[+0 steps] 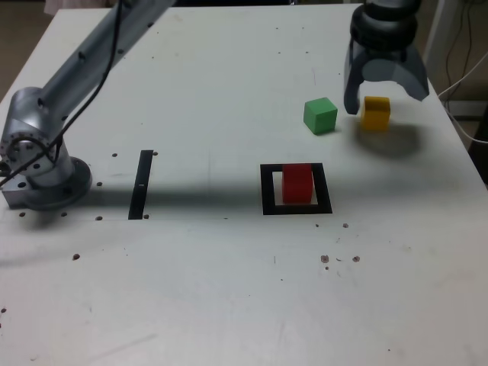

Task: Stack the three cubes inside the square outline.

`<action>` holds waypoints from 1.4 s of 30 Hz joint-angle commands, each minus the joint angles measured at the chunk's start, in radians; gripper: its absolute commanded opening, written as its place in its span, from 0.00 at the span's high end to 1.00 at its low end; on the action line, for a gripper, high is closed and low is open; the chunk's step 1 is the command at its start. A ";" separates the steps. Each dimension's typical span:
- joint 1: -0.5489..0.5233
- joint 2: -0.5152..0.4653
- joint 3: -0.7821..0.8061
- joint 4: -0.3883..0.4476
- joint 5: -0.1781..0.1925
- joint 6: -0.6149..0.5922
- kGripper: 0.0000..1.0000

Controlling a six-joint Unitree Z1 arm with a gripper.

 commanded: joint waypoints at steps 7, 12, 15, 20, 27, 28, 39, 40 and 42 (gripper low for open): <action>0.013 0.069 -0.065 0.022 -0.023 0.011 0.04; 0.013 0.091 -0.091 0.034 -0.029 0.011 0.13; 0.013 0.100 -0.103 0.041 -0.031 0.011 0.22; 0.012 0.107 -0.120 0.048 -0.031 0.011 0.46; 0.003 0.114 -0.137 0.042 -0.033 0.011 0.74; 0.002 0.114 -0.139 0.043 -0.033 0.011 0.74; -0.001 0.116 -0.144 0.056 -0.034 0.011 0.75; -0.001 0.115 -0.144 0.056 -0.034 0.011 0.75; -0.001 0.115 -0.145 0.056 -0.034 0.011 0.75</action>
